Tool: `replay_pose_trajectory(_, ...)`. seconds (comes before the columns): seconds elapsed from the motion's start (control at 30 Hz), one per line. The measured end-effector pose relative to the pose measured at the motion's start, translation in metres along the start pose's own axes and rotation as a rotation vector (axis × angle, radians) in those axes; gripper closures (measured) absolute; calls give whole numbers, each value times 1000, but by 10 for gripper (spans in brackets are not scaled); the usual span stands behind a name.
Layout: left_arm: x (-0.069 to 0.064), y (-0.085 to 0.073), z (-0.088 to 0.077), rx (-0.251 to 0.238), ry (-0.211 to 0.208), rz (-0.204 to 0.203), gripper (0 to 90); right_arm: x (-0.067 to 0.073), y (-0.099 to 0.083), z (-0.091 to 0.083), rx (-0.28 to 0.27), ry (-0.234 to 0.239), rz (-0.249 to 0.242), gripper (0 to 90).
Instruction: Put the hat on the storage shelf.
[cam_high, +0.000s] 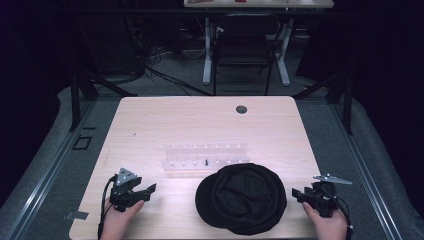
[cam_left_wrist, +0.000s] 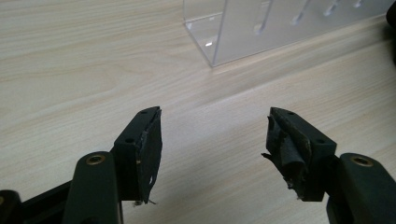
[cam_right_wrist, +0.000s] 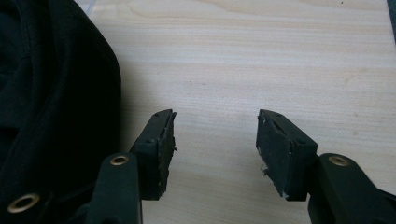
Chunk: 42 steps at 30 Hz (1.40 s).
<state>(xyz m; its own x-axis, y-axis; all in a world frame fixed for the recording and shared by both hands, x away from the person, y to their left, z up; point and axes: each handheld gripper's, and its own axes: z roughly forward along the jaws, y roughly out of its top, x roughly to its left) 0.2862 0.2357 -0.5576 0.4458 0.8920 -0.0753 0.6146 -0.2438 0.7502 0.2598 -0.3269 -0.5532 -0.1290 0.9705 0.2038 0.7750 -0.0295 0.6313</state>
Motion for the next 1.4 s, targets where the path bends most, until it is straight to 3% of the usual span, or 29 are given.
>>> replay_pose_trajectory(0.07, -2, 1, 0, 4, 3, 20, 362, 0, 0, 0, 13, 8, -1, 464)
replay_pose_trajectory(0.33, -4, 0, 2, 2, 9, 32, 362, 5, 5, -2, 39, 6, -11, 491)
replay_pose_trajectory(0.6, -4, 0, 3, 3, 9, 44, 362, 21, 28, -11, 78, -36, -103, 495)
replay_pose_trajectory(0.73, -4, 0, 4, 7, 8, 47, 362, 24, 41, -18, 103, -18, -118, 495)
replay_pose_trajectory(0.83, -5, 0, 4, 8, 6, 46, 361, 27, 58, -25, 138, 29, -111, 508)
replay_pose_trajectory(0.93, -5, 1, 4, 12, 5, 51, 362, 29, 65, -27, 162, 43, -113, 518)
replay_pose_trajectory(1.07, -5, 0, 4, 15, 6, 54, 362, 35, 76, -28, 246, 63, -118, 552)
replay_pose_trajectory(1.3, -5, 0, 5, 20, 6, 52, 362, 47, 86, -25, 332, 30, -153, 582)
replay_pose_trajectory(1.4, -6, 0, 6, 19, 7, 52, 362, 50, 88, -25, 340, 25, -164, 574)
